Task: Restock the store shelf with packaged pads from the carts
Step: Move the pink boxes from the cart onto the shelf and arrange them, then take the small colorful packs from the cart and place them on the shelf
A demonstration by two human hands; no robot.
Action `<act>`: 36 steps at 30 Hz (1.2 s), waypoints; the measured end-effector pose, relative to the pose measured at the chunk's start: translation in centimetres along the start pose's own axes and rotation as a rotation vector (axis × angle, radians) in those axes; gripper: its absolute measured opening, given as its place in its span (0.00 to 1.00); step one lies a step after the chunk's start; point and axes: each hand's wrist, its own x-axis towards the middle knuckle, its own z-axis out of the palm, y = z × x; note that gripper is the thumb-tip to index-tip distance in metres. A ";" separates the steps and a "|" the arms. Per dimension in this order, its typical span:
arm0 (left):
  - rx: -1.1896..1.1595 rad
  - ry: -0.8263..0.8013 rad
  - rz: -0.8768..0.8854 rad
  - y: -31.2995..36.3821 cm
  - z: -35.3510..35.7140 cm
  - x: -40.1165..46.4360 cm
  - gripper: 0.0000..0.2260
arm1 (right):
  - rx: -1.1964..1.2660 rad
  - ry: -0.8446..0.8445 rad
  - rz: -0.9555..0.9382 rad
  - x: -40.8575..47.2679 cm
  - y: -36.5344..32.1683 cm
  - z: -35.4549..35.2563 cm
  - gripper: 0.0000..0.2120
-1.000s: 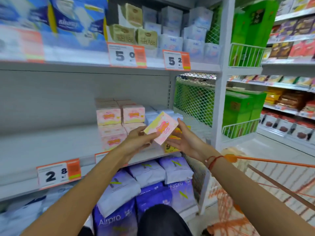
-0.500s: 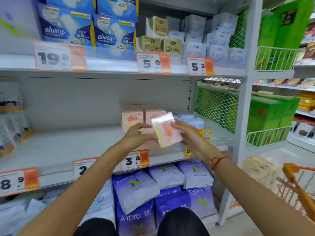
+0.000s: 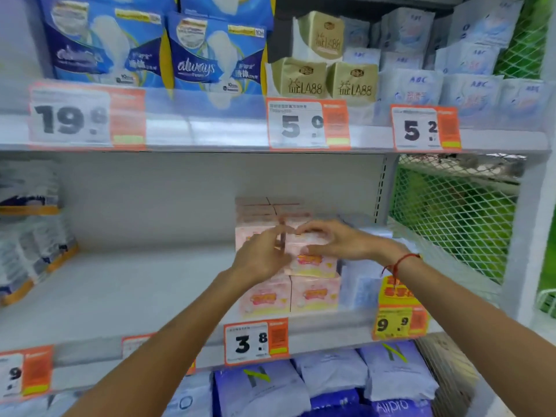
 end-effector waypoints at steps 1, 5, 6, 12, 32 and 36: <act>0.038 0.011 -0.006 -0.4 0.3 0.2 0.23 | 0.013 -0.021 -0.029 0.1 0.5 0.0 0.18; 0.096 0.067 0.009 -1.5 0.5 0.6 0.21 | -0.167 -0.095 -0.090 0.3 2.4 -1.0 0.28; 0.098 0.072 0.014 -1.5 0.4 0.6 0.21 | -0.188 -0.080 -0.086 0.4 2.6 -1.1 0.29; 0.104 0.070 -0.004 -1.5 -0.5 1.1 0.20 | -0.124 0.101 -0.104 0.7 3.4 -0.4 0.24; 0.186 0.362 -0.360 -7.3 -11.9 -25.4 0.09 | 0.036 0.066 -0.390 -5.6 -16.2 16.5 0.11; 0.358 0.411 -0.522 -10.6 -15.4 -32.6 0.11 | 0.040 -0.137 -0.457 -5.3 -21.3 21.7 0.10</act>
